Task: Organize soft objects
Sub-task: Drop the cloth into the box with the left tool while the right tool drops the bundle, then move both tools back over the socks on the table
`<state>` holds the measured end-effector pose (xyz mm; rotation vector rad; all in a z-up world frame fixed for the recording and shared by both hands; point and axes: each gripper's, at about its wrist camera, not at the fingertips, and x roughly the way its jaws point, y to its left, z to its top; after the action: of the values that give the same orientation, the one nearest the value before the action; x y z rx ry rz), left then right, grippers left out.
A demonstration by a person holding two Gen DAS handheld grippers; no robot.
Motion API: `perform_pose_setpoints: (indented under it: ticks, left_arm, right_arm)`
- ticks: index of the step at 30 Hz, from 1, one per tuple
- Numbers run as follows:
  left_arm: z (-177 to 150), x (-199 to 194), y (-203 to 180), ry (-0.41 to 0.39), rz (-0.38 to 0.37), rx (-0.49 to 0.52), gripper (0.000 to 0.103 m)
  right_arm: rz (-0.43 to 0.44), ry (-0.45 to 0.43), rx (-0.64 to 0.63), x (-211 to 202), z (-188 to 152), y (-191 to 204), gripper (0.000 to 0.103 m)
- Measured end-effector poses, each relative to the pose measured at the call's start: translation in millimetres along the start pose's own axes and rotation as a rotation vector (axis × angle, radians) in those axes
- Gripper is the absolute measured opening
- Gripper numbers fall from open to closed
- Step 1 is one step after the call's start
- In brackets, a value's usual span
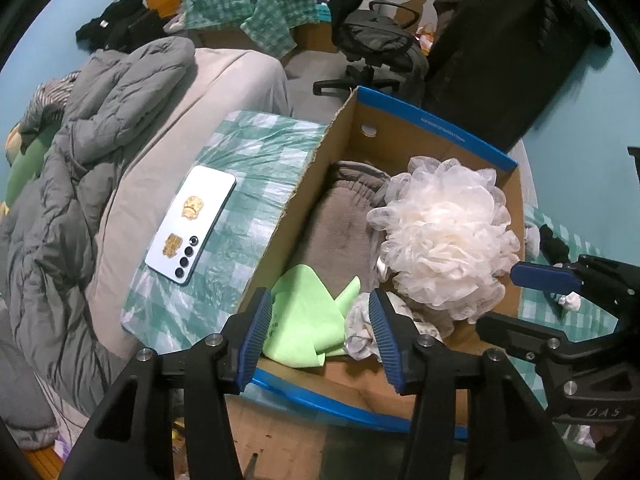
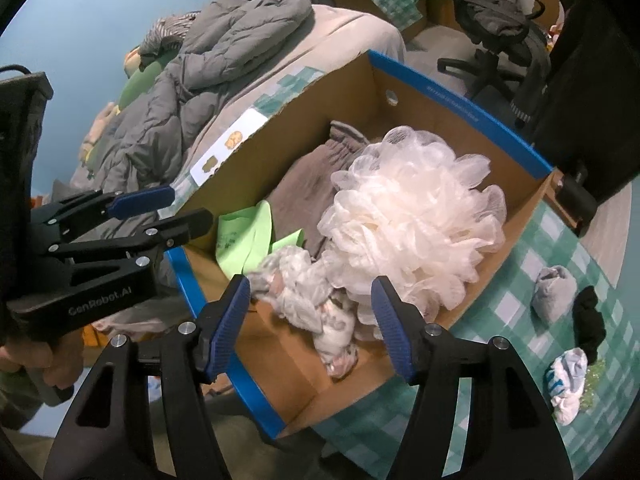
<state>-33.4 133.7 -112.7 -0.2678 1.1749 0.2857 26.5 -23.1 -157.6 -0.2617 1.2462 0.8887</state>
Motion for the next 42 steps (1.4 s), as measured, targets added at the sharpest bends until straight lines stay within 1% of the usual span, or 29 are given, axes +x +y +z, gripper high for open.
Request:
perform_pose_setpoints:
  ticks: [2,6,8,14,17,22,25,29,31,33,36,39,42]
  left_arm:
    - [1.0,-3.5,-1.3,-0.006,-0.002,-0.005,0.051]
    - [2.7,-13.1,-9.4,-0.029,-0.004,0.001,0.058]
    - [3.3,-17.9,-14.6,-0.040,-0.007,0.006,0.058]
    - [4.5,-30.6,-35.8,-0.055,-0.023,0.029,0.063]
    - [3.7,-34.0,-46.8,-0.064,-0.025,0.050,0.065]
    - [3.0,-35.7,-67.0,-0.063,-0.029,0.091,0.066]
    - [2.2,-36.7,-80.8,-0.065,-0.034,0.117,0.068]
    - [0.3,-38.9,-96.9,-0.070,-0.046,0.146,0.069]
    - [0.1,-39.5,-104.2,-0.072,-0.050,0.159,0.073]
    - [-0.6,-40.1,-111.8,-0.074,-0.054,0.170,0.073]
    - [-1.3,-39.5,-122.0,-0.069,-0.065,0.187,0.074]
    - [-1.7,-36.5,-133.3,-0.064,-0.077,0.202,0.078]
    - [-1.6,-32.5,-144.5,-0.053,-0.092,0.221,0.078]
  right_arm:
    - [-0.011,-0.007,0.000,-5.4,-1.0,-3.8,0.064]
    - [-0.017,-0.019,0.012,-14.5,-4.6,-10.6,0.064]
    - [-0.021,-0.023,0.020,-20.4,-6.2,-15.1,0.064]
    - [-0.041,-0.054,0.047,-42.5,-13.2,-32.1,0.064]
    - [-0.066,-0.073,0.060,-53.2,-16.8,-40.5,0.064]
    - [-0.096,-0.087,0.087,-67.2,-23.2,-57.3,0.064]
    - [-0.111,-0.095,0.106,-76.0,-28.4,-68.7,0.064]
    - [-0.128,-0.100,0.130,-85.9,-36.9,-83.0,0.064]
    - [-0.138,-0.102,0.143,-91.4,-41.7,-90.9,0.064]
    - [-0.147,-0.104,0.154,-95.9,-46.4,-97.2,0.064]
    - [-0.158,-0.106,0.169,-102.5,-52.5,-105.4,0.064]
    - [-0.174,-0.101,0.188,-108.3,-61.3,-117.8,0.064]
    - [-0.192,-0.096,0.208,-113.6,-69.9,-129.0,0.064]
